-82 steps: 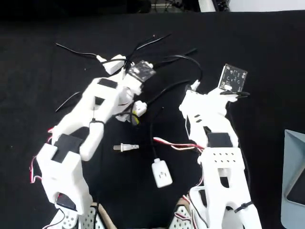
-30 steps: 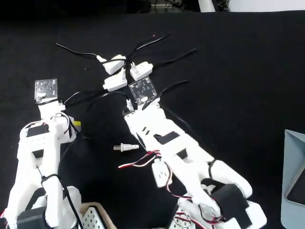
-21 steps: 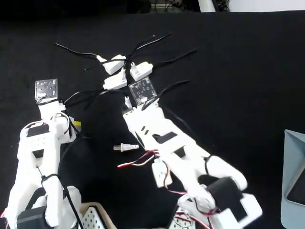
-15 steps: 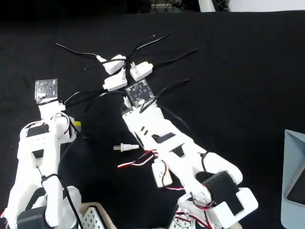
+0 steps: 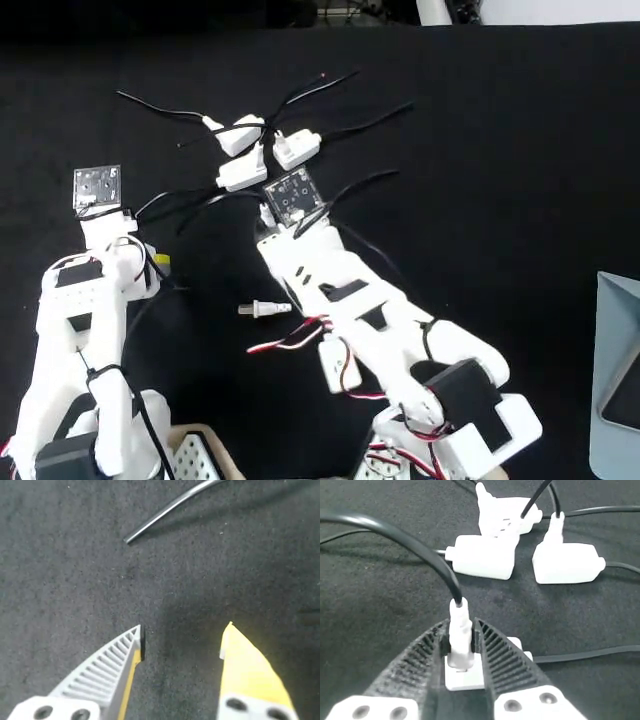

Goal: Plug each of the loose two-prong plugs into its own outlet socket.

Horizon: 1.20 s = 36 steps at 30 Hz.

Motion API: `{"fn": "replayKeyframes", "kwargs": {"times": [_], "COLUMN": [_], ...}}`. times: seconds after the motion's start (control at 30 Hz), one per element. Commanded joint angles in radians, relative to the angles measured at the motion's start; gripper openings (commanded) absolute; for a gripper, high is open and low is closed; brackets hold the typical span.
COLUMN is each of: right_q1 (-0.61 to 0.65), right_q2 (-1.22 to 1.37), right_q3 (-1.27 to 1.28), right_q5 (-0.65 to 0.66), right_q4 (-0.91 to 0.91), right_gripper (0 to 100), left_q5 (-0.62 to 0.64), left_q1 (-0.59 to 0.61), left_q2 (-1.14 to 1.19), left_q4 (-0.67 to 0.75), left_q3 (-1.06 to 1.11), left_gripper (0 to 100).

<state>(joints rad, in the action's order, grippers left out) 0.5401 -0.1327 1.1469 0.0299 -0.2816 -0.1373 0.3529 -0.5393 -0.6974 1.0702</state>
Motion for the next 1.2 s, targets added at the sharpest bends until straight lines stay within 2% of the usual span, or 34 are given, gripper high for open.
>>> {"fn": "replayKeyframes", "kwargs": {"times": [0.0, 0.2, 0.4, 0.53, 0.9, 1.17], "right_q1": [0.029, 0.043, 0.032, -0.002, -0.003, -0.003], "right_q2": [-0.018, -0.018, -0.019, -0.019, -0.028, -0.028], "right_q3": [0.010, 0.025, 0.007, -0.001, 0.001, 0.001], "right_q5": [0.002, 0.008, 0.015, 0.077, 0.084, 0.080], "right_q4": [-0.020, -0.017, 0.060, 0.086, 0.173, 0.172], "right_gripper": [1.1, 1.1, 1.1, 1.1, 1.1, 1.1], "left_q5": [0.005, 0.003, 0.003, 0.003, 0.003, 0.011], "left_q1": [-0.008, -0.008, -0.008, -0.008, -0.018, -0.148], "left_q2": [-0.018, -0.018, -0.018, -0.018, -0.018, -0.018], "left_q4": [0.018, 0.018, 0.018, 0.018, 0.026, 0.262], "left_q3": [-0.005, -0.005, -0.004, -0.002, -0.005, -0.073], "left_gripper": [25, 25, 25, 25, 25, 25]}}
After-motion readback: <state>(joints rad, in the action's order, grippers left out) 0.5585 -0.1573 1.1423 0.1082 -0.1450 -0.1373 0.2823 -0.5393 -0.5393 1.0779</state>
